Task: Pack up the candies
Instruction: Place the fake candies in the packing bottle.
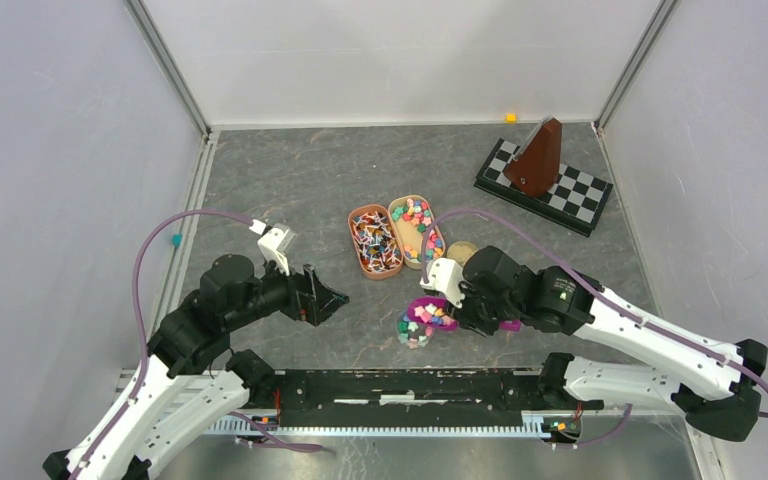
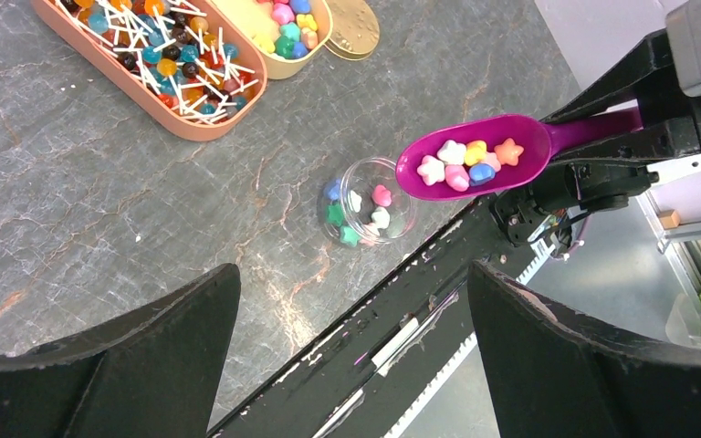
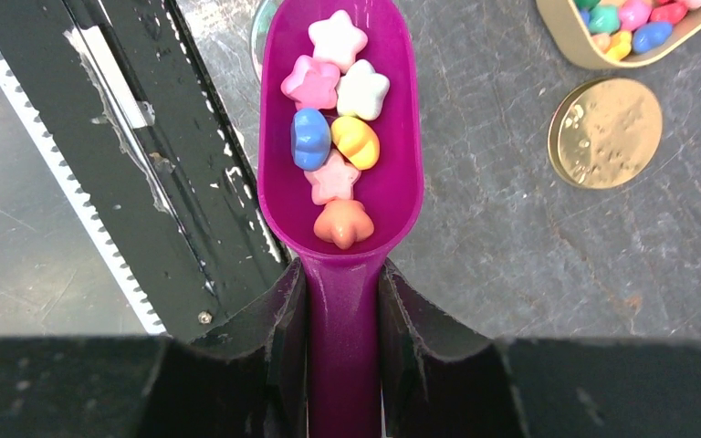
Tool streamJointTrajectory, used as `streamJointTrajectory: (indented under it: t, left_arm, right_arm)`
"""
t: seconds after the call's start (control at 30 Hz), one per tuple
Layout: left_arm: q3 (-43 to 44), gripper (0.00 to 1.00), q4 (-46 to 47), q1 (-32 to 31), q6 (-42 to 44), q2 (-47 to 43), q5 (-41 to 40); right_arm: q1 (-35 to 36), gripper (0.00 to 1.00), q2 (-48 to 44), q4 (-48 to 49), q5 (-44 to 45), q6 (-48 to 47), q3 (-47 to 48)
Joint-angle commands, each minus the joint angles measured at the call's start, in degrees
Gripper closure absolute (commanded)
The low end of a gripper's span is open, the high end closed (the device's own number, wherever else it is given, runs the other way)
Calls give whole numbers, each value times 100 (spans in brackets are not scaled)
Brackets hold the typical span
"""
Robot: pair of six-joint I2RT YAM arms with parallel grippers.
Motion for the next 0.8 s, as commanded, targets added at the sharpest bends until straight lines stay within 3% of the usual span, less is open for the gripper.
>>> streamJointTrajectory:
  t: [0.0,0.77]
  left_arm:
    - [-37,0,160,19,115,-77,37]
    - [-119,0,236,14,106,-127,157]
  right_arm:
    - [41,100,7,-156,93,344,161]
    - [237,100,1033,-759,531,895,500]
